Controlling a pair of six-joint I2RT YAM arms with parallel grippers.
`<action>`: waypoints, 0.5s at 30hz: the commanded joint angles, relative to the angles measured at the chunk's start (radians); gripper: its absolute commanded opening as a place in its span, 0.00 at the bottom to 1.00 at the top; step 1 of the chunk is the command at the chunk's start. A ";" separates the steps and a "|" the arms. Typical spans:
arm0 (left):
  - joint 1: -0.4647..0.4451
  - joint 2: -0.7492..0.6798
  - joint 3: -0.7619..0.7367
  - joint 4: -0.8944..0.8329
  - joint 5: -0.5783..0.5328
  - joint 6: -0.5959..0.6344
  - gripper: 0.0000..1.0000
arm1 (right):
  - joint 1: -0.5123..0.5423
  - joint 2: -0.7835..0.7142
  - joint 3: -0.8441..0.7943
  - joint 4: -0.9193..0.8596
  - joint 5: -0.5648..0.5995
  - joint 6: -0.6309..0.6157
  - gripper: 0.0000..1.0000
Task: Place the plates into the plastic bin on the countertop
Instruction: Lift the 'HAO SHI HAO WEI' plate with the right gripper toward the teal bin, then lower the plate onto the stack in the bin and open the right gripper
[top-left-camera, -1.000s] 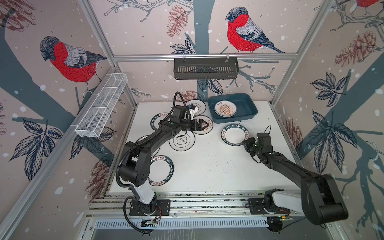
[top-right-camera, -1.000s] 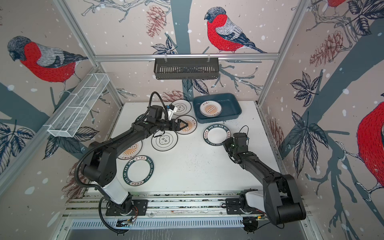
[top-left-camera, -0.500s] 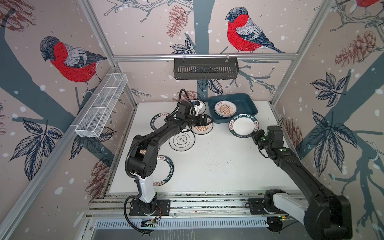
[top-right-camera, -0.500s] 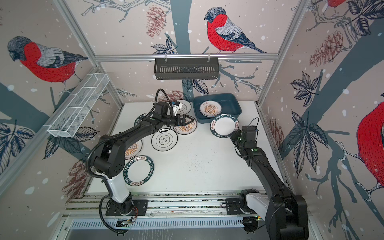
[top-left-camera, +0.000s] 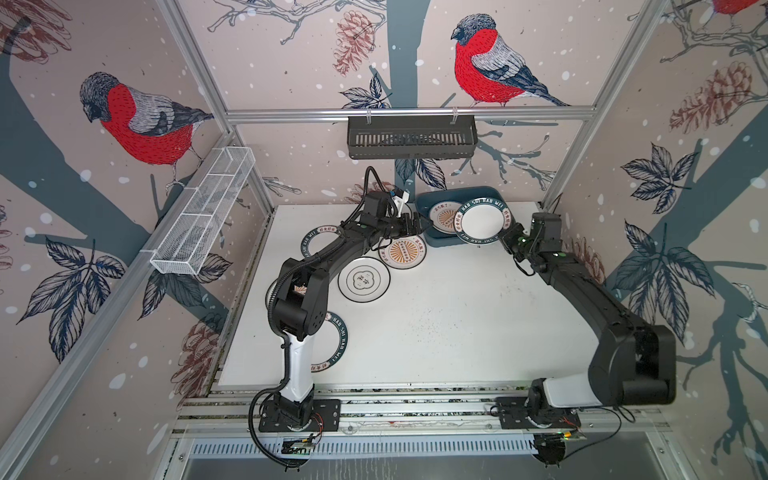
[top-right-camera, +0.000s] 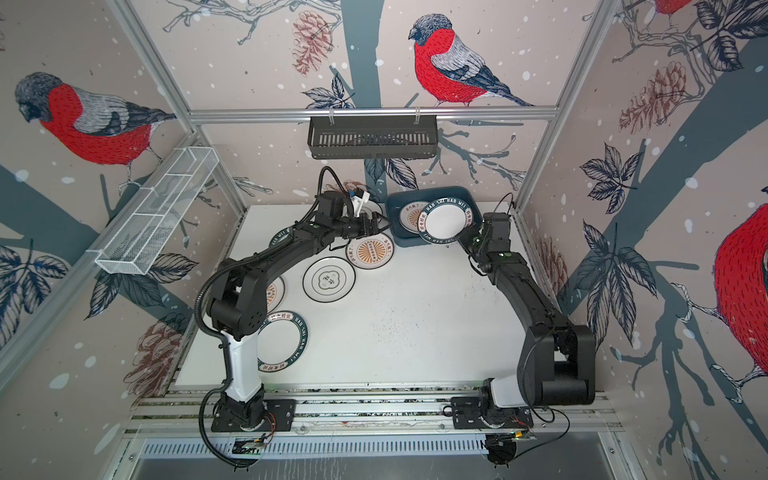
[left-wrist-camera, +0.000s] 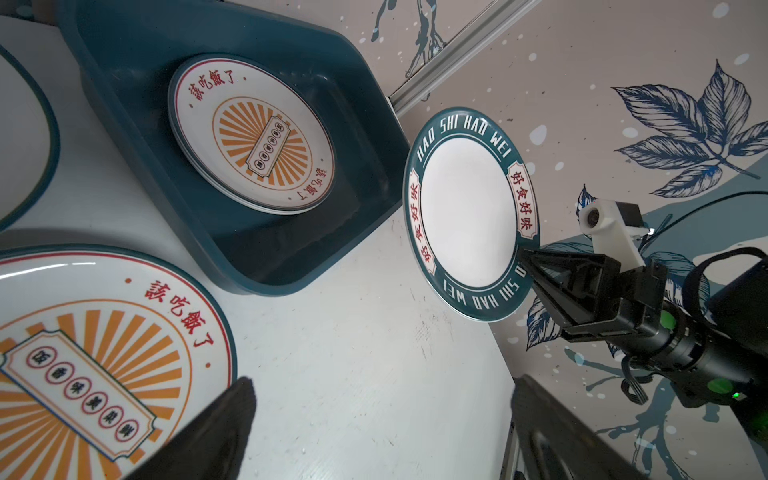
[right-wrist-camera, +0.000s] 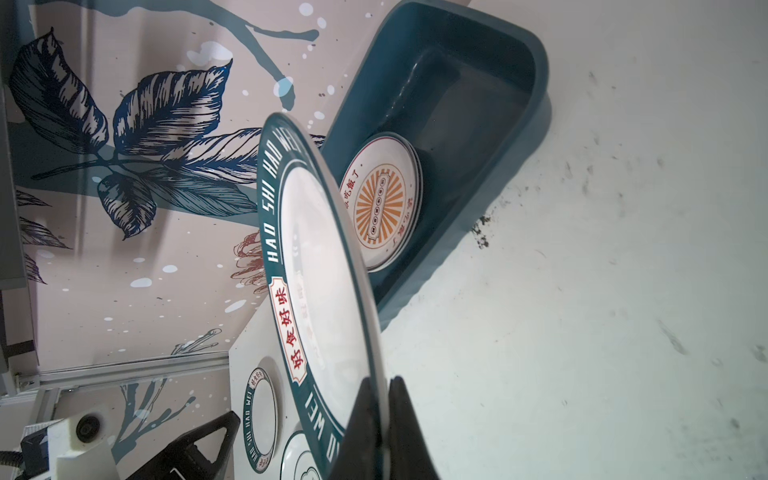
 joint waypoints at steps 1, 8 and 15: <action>0.000 0.014 0.036 -0.022 -0.044 0.009 0.96 | -0.001 0.082 0.078 0.035 -0.040 -0.038 0.02; 0.011 0.021 0.053 -0.025 -0.097 0.018 0.96 | 0.007 0.329 0.309 -0.031 -0.087 -0.065 0.02; 0.032 0.014 0.043 -0.033 -0.143 0.027 0.96 | 0.016 0.522 0.460 -0.017 -0.129 -0.033 0.02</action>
